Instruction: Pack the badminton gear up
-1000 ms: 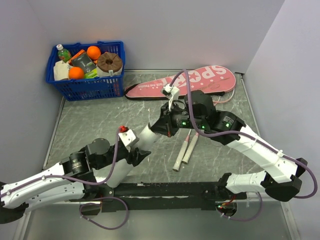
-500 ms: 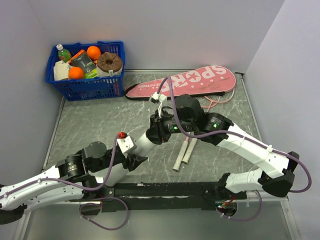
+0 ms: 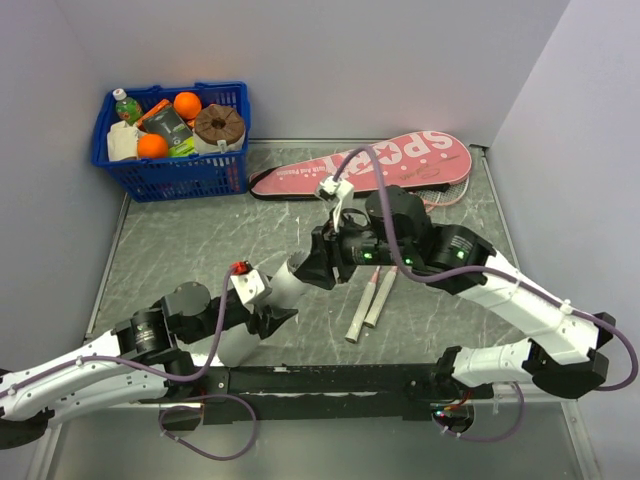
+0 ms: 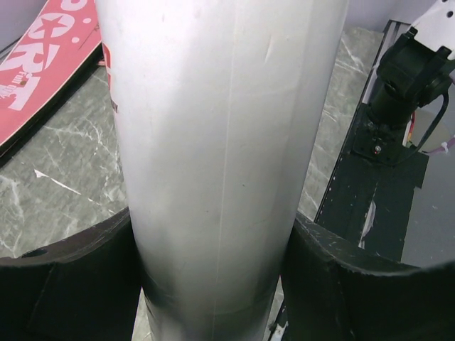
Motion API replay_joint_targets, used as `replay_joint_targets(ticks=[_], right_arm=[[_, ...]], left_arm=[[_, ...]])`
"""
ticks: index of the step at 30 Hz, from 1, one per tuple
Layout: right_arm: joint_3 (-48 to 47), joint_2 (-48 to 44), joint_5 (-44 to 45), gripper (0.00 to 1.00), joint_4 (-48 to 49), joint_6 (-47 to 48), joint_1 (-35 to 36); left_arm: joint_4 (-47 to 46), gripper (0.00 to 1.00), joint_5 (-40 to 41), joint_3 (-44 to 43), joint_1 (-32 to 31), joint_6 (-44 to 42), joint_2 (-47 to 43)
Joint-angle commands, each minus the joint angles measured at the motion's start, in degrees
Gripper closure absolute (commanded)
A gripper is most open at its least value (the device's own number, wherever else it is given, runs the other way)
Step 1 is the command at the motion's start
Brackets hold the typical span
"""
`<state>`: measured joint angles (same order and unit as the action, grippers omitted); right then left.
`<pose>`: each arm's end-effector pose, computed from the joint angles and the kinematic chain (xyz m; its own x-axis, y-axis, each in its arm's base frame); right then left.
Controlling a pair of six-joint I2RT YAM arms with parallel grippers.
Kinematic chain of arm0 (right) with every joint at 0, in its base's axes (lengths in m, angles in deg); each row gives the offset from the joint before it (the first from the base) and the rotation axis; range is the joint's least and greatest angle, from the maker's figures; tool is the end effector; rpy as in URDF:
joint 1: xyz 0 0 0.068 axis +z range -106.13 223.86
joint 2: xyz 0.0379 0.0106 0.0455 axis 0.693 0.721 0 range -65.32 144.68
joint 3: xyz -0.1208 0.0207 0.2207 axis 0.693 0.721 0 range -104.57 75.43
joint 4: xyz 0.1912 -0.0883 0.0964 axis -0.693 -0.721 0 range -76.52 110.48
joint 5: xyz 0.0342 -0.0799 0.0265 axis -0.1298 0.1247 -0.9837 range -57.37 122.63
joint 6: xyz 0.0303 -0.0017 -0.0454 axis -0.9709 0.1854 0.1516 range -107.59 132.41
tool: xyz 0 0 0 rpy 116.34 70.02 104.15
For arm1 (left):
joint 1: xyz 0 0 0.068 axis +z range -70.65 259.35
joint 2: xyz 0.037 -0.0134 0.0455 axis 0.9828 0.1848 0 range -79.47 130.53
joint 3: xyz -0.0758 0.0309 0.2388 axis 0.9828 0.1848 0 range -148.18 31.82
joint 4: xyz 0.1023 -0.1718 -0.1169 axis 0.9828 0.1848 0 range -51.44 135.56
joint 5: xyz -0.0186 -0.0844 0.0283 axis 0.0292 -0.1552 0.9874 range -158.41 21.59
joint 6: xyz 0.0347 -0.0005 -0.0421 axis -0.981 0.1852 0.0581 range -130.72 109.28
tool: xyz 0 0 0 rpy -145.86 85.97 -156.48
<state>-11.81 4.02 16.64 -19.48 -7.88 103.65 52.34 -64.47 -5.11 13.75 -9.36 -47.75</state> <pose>0.1017 0.1948 0.4222 -0.5099 -0.2131 -0.8334 -0.8341 0.3593 0.4185 0.0557 -0.1167 0.3039 -0.0825 0.1244 -0.9888 0.8787 0.4772 -0.0133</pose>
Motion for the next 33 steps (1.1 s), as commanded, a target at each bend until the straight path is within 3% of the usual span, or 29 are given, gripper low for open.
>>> replay_joint_targets(ticks=[1,10,15,17,22,25,28,33], right_arm=[[-3.7,-4.1,2.0,0.46,-3.5,0.8,0.9],[-3.3,-9.9,8.6,0.45,-4.5,0.9,0.9],[-3.7,-9.8,24.3,0.55,-11.9,-1.6,-0.8],[-1.1,-10.1,26.6,0.56,-15.0,-3.7,-5.9],[12.4,-12.2,25.5,0.59,-13.9,-9.8,-23.2],[18.0,-13.5,21.5,0.61,-8.7,-9.1,-24.9],[15.9,-12.3,13.1,0.68,-3.9,-7.0,-25.0],[6.6,-10.0,6.6,0.83,-6.3,-3.4,-25.0]], left_arm=[[-5.4,0.99,2.6,-1.7,0.6,1.9,0.1],[-5.4,0.99,2.6,-1.8,0.6,1.7,0.8],[-5.3,0.99,2.6,-1.9,0.6,1.7,0.5],[-5.2,0.99,2.6,-1.9,0.6,1.6,0.4],[-4.7,0.99,2.9,-2.1,0.6,1.4,0.3],[-4.4,0.99,2.9,-2.1,0.6,1.3,0.2],[-4.4,0.99,2.5,-2.0,0.6,1.4,0.4],[-4.1,0.99,2.5,-2.0,0.6,1.3,1.1]])
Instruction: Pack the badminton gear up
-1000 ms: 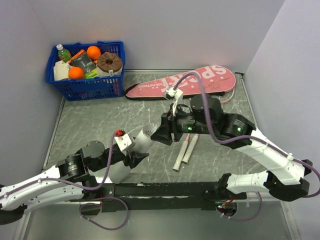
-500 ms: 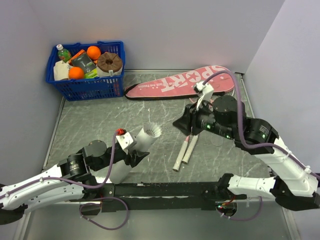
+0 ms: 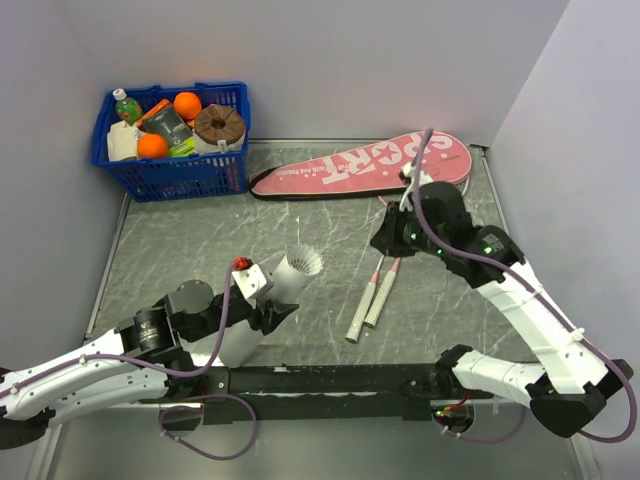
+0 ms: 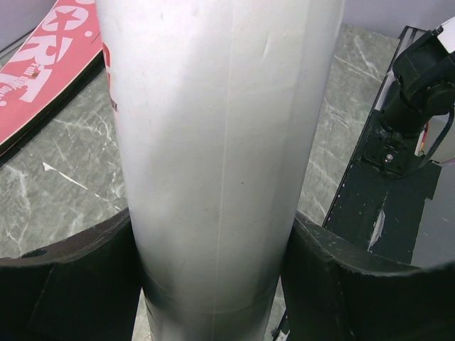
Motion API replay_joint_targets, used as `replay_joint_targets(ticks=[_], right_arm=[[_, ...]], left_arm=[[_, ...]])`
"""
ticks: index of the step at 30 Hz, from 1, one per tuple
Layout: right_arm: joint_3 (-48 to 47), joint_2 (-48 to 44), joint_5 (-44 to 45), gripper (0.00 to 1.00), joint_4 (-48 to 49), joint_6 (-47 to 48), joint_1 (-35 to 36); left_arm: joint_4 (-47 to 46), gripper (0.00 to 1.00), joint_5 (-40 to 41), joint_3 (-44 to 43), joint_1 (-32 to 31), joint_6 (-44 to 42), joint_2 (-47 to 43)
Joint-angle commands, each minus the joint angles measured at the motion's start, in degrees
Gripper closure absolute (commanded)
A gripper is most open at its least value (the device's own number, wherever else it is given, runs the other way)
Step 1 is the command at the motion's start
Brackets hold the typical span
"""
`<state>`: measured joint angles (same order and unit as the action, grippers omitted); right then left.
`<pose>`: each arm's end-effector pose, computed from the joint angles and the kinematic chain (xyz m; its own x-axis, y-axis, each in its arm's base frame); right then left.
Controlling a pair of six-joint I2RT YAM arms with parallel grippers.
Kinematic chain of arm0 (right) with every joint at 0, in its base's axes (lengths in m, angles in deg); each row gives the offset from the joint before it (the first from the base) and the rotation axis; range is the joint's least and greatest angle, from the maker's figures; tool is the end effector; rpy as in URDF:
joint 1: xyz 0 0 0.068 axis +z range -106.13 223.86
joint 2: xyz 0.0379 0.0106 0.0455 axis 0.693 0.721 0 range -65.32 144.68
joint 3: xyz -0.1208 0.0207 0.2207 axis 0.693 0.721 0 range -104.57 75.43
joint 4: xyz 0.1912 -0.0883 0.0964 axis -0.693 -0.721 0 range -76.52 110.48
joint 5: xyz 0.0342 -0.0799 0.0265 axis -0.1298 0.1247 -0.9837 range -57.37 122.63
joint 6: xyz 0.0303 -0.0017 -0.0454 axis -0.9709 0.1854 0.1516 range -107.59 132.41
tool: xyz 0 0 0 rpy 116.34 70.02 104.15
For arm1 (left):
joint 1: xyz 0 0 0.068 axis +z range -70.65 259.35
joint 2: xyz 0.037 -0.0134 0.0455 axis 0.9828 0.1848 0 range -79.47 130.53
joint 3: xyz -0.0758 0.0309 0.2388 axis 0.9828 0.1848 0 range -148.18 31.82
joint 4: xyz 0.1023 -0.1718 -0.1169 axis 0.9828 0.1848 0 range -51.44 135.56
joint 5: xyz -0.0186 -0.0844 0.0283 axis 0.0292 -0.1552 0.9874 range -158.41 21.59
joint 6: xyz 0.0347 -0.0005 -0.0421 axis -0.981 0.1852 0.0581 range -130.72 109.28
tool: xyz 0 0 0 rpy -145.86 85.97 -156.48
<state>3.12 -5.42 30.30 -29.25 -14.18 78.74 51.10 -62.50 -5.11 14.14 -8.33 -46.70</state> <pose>0.1476 0.1048 0.3609 -0.7124 0.0487 -0.7001 -0.3120 0.8716 0.3781 0.0592 -0.1192 0.3042 -0.0970 0.1109 -0.9891 0.8569 0.5147 -0.0263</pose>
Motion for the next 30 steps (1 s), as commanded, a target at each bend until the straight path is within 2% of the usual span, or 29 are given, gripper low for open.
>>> replay_joint_targets(ticks=[1,3,4,8,18,30], right_arm=[[-10.8,-0.3,-9.6,0.91,3.2,3.8,0.0],[-13.0,0.4,-13.9,1.0,2.3,4.8,0.0],[-15.1,1.4,-18.8,1.0,1.9,5.1,0.0],[-19.1,4.6,-28.5,1.0,1.1,5.8,1.9],[-24.8,12.1,-28.4,1.0,-3.9,8.7,8.6],[-23.8,20.0,-29.7,1.0,-4.2,10.2,14.9]], left_arm=[[-2.9,0.99,0.7,-2.0,0.2,0.2,0.1],[-2.8,0.99,0.7,-2.1,0.2,0.2,0.5],[-2.8,0.99,0.8,-2.1,0.2,0.0,0.7],[-2.1,0.99,1.3,-2.3,0.2,-0.5,2.2],[-1.5,0.99,2.1,-2.5,0.2,-1.7,3.6],[-1.4,0.99,2.4,-2.6,0.1,-1.7,3.1]])
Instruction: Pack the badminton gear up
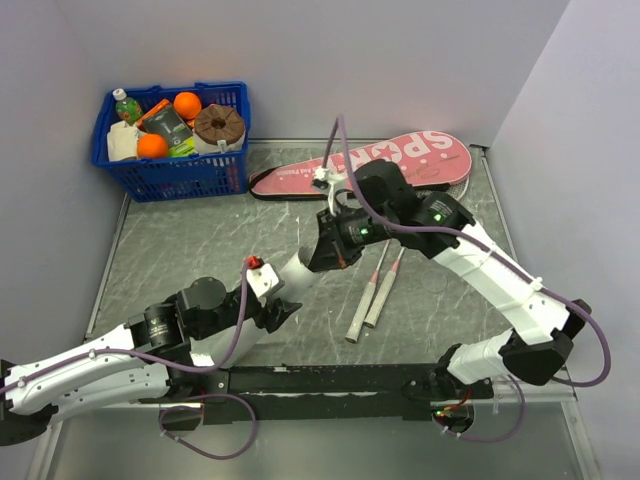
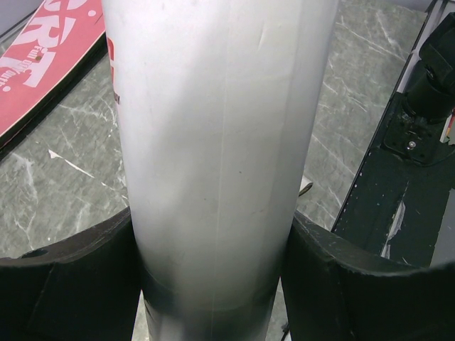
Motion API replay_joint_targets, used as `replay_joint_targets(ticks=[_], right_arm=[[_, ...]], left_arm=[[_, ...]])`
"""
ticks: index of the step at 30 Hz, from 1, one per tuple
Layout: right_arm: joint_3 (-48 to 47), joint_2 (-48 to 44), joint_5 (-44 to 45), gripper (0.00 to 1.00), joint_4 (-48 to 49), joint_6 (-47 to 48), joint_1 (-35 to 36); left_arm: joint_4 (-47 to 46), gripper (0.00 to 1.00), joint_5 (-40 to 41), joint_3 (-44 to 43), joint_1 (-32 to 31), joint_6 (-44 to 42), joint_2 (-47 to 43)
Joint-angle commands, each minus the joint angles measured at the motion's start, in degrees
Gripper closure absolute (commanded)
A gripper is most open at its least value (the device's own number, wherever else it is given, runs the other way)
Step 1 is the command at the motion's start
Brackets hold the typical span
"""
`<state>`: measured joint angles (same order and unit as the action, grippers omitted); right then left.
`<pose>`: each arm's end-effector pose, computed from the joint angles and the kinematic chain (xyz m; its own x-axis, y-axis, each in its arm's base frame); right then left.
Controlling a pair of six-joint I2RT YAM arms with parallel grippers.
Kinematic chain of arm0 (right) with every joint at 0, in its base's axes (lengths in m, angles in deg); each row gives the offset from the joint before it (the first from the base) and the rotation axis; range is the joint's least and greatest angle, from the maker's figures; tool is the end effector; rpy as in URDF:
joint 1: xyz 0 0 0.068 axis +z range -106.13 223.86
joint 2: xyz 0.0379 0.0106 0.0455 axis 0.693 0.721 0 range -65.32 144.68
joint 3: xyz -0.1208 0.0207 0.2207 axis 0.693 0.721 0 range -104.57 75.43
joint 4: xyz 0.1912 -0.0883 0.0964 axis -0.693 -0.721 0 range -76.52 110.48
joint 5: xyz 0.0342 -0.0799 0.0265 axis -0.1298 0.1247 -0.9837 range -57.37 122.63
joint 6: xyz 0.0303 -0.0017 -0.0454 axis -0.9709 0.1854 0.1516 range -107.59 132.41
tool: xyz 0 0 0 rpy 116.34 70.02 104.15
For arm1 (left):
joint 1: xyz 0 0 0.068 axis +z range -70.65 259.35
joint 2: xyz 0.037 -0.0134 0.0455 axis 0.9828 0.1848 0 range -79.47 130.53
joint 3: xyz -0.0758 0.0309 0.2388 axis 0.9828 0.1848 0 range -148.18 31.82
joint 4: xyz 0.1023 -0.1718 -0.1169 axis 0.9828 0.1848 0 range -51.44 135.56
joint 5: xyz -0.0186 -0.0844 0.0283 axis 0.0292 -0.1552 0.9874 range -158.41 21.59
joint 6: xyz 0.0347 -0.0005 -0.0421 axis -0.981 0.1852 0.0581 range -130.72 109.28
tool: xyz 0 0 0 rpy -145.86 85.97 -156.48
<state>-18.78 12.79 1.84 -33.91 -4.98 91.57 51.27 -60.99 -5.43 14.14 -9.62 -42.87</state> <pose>0.1479 0.1906 0.4025 -0.6687 -0.3534 -0.6542 -0.7398 0.4050 0.5373 0.0651 -0.1297 0.2977 -0.1039 0.1794 -0.9783 0.8454 0.5341 0.0082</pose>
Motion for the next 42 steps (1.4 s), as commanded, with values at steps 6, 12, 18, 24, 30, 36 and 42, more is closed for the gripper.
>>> replay_joint_targets(ticks=[6,12,18,24,30,36,42], right_arm=[[2.2,6.2,-2.8,1.0,6.8,-1.7,7.1],[2.9,10.0,-5.5,1.0,10.4,-3.3,10.2],[1.5,7.2,-2.4,1.0,8.2,-2.7,9.9],[-0.9,0.0,6.2,0.76,7.5,-4.3,7.8],[0.0,-10.1,18.2,0.5,7.2,-6.7,2.6],[6.0,-18.6,26.6,0.44,1.7,-7.4,-7.8],[18.8,-17.4,36.7,0.4,-1.4,-10.6,-16.8]], left_arm=[[-1.9,0.99,0.8,-2.1,0.2,-0.4,-1.6],[-1.9,0.99,0.5,-2.1,0.2,-0.2,-1.5],[-1.9,0.99,0.5,-2.0,0.1,-0.3,-2.0],[-2.0,0.99,0.2,-2.1,0.2,-0.2,-1.5],[-1.8,0.99,0.0,-2.1,0.2,-0.1,-1.4],[-2.0,0.99,0.0,-2.0,0.2,0.0,-1.4],[-1.9,0.99,-0.4,-2.2,0.2,-0.2,-1.4]])
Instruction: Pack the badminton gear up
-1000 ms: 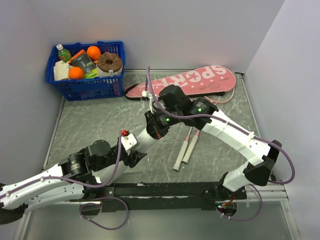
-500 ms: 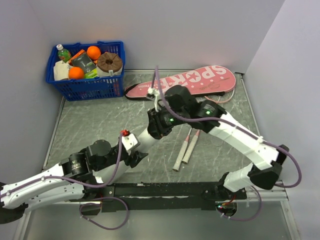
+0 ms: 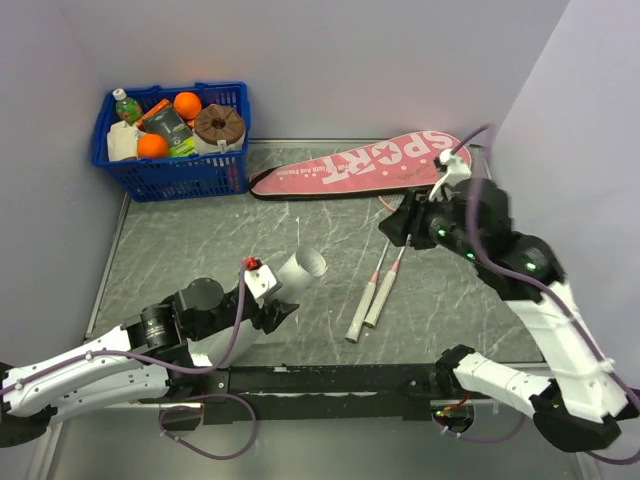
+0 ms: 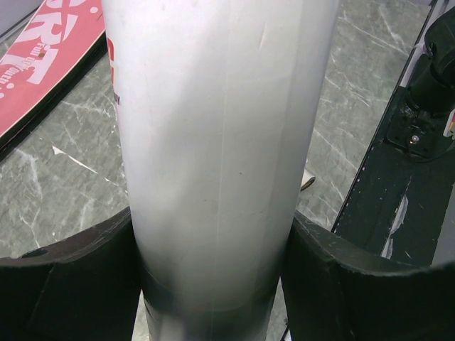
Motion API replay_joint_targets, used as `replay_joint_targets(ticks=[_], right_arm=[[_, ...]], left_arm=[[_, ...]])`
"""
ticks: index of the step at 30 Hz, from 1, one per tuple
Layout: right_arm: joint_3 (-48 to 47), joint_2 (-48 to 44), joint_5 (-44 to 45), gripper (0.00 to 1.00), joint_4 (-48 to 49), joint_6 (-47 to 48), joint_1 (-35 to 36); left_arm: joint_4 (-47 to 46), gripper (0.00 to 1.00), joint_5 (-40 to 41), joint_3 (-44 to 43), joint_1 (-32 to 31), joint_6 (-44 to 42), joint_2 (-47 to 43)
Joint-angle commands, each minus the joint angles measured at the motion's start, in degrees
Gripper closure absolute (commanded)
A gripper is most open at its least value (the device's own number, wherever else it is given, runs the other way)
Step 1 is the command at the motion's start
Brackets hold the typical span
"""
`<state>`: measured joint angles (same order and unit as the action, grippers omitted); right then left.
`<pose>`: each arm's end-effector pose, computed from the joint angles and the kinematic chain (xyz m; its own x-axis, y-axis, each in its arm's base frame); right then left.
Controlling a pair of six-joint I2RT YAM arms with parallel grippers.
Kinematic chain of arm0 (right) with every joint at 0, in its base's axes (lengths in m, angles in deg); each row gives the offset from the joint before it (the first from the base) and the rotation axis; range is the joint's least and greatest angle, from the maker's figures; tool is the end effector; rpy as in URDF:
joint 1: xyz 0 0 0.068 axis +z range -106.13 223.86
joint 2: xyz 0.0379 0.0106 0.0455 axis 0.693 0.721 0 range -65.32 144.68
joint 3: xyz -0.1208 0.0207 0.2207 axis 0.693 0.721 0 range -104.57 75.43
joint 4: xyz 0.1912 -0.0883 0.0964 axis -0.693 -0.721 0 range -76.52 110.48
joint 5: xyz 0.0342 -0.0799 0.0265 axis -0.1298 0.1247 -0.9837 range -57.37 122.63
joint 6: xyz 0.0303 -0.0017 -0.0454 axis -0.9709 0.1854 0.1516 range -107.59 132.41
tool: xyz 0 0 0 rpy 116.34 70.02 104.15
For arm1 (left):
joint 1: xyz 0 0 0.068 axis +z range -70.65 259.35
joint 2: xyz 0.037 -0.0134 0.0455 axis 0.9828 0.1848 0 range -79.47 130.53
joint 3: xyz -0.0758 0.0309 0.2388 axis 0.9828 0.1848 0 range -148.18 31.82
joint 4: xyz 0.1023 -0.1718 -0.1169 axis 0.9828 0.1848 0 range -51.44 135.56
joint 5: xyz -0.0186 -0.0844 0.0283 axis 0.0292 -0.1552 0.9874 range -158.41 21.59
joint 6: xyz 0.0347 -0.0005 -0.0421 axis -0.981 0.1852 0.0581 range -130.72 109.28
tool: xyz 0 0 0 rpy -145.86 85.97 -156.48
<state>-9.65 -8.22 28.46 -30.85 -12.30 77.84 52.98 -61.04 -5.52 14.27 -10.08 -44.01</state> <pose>0.1223 0.0857 0.4264 -0.5547 0.1290 -0.8220 -0.4192 0.8100 0.4100 0.0635 -0.1256 0.2974 -0.1010 0.1909 -0.9764 0.8455 0.5337 0.0169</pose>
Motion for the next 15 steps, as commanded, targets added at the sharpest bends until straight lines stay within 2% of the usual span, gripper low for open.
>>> replay_joint_targets(ticks=[1,6,11,15], right_arm=[[11.9,3.8,11.6,0.4,-4.2,-4.1,-5.3],[23.9,4.6,13.1,0.41,0.4,-7.5,-12.2],[27.7,8.7,15.2,0.42,1.7,-8.3,-16.4],[31.8,11.4,14.4,0.43,4.3,-9.0,-20.6]], left_arm=[[-3.6,0.99,-0.3,-2.2,0.0,0.2,-0.3],[-3.4,0.99,-0.6,-2.0,0.0,0.3,-1.3],[-3.8,0.99,-3.7,-1.9,0.0,0.0,-0.7],[-4.2,0.99,-6.9,-3.2,0.0,-2.2,3.1]])
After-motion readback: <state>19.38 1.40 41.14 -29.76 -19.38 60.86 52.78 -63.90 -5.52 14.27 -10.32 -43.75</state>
